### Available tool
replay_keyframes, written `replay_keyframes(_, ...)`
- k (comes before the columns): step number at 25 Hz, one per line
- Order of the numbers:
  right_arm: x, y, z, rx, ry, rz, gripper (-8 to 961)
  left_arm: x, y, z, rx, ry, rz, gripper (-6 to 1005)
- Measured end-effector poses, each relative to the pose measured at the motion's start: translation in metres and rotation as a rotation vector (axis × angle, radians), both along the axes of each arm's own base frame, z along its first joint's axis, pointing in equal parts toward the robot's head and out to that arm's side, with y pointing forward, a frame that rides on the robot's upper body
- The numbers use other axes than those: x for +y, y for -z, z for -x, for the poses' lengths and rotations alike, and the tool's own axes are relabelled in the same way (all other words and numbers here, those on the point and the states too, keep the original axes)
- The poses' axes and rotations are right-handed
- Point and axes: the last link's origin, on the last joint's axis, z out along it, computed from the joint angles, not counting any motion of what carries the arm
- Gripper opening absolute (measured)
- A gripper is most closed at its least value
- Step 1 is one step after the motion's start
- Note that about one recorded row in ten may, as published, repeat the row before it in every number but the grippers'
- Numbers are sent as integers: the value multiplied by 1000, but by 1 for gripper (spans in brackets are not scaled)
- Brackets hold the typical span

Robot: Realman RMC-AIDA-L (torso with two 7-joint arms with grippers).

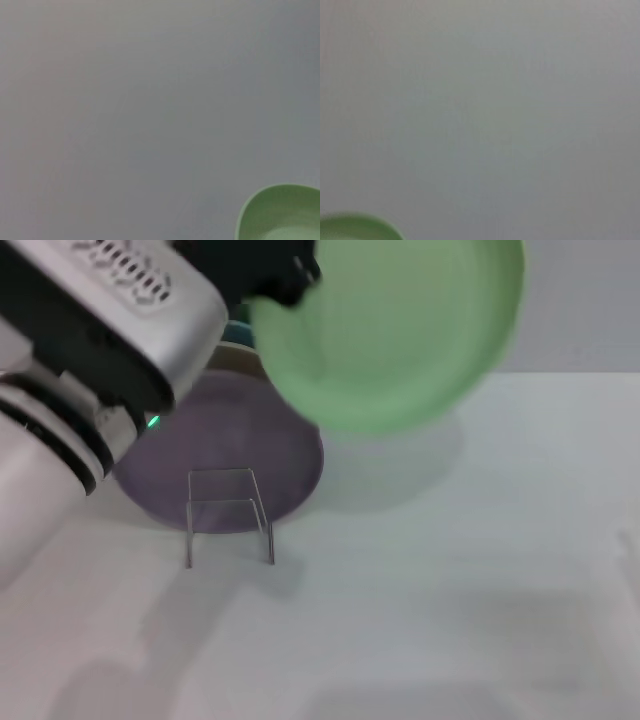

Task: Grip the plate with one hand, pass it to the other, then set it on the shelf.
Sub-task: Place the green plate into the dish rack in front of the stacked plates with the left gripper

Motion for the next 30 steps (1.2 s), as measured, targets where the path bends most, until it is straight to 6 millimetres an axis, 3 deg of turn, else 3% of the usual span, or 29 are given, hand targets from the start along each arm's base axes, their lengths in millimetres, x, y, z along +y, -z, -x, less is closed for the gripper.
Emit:
replay_keyframes(5, 5, 0, 1, 0, -7, 11, 653, -29, 4, -7, 16, 171, -268, 34)
replay_keyframes(8, 6, 0, 2, 4, -16, 15, 653, -45, 1, 0, -63, 285, -393, 34)
replay_keyframes(13, 8, 0, 3, 3, -22, 18, 653, -57, -10, 46, -353, 399, -343, 35)
replay_keyframes(20, 11, 2, 6, 1, -39, 29, 653, -32, -11, 127, -473, 260, -294, 35)
replay_keyframes(25, 15, 4, 8, 5, -49, 48, 653, -13, -5, 159, -428, 167, -273, 35)
replay_keyframes(30, 16, 5, 9, 9, -49, 53, 653, -12, 1, 178, -412, 139, -239, 35)
